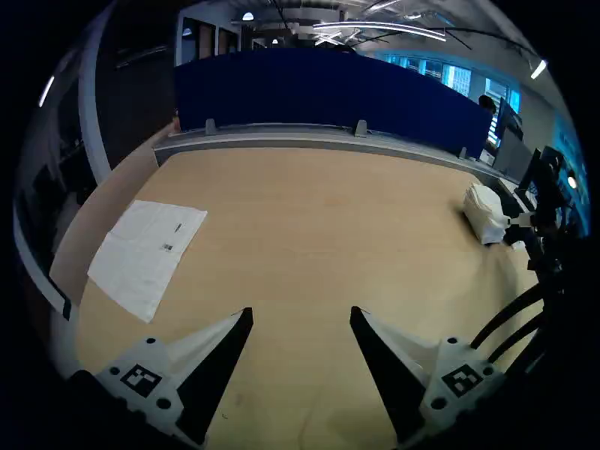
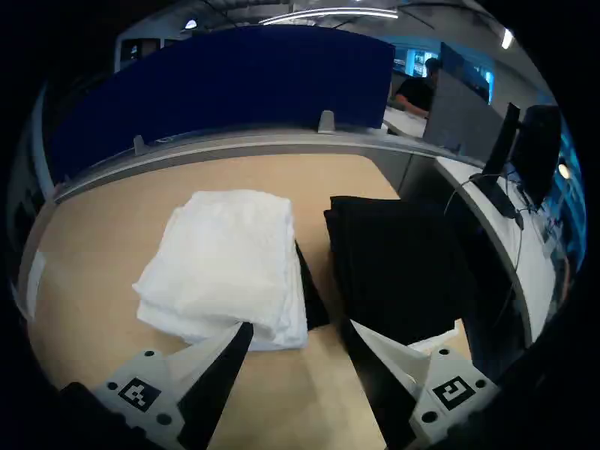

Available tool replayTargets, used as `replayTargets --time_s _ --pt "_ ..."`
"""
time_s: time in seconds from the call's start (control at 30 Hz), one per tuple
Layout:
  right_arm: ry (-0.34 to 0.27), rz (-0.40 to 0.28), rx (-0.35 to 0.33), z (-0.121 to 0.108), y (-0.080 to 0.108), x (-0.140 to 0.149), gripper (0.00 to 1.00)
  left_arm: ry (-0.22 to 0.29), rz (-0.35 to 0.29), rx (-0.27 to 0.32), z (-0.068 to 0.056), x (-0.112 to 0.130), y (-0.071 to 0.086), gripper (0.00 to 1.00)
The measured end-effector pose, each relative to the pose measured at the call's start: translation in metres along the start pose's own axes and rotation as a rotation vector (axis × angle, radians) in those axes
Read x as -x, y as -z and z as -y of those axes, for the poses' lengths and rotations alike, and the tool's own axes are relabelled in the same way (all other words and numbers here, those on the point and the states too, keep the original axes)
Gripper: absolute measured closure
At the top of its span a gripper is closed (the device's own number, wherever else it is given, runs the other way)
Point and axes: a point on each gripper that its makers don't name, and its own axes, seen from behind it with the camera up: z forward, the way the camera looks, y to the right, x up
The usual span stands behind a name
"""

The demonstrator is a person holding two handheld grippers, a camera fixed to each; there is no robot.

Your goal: Fold towel

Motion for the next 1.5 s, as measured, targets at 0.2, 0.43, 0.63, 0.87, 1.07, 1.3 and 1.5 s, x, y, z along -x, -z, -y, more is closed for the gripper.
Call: replayTargets --time_s 0.2,0.43,0.63,0.87,1.07,1.3,1.5 --pt "0.005 0.012 0.008 -0.004 0.003 0.005 0.09 -0.003 -0.001 0.001 0.0 -0.001 0.002 0.03" --pt "0.003 0.013 0.021 -0.01 0.01 0.011 0.09 0.0 -0.003 0.003 0.001 -0.002 0.001 0.03" --pt "0.0 -0.02 -0.002 -0.002 0.014 -0.004 0.09 -0.005 -0.006 0.01 -0.002 -0.003 0.0 0.03" --pt "0.027 -0.056 -0.072 0.035 0.007 -0.029 0.09 -0.002 -0.011 0.005 0.0 -0.005 0.002 0.03" --pt "0.055 -0.062 -0.148 0.074 -0.001 -0.04 0.07 0.007 -0.014 -0.01 0.006 -0.006 0.005 0.03" --pt "0.068 -0.052 -0.176 0.09 -0.006 -0.036 0.06 0.014 -0.014 -0.021 0.012 -0.005 0.007 0.03" --pt "0.091 -0.009 -0.177 0.09 -0.014 -0.016 0.05 0.014 -0.012 -0.027 0.015 -0.002 0.007 0.03"
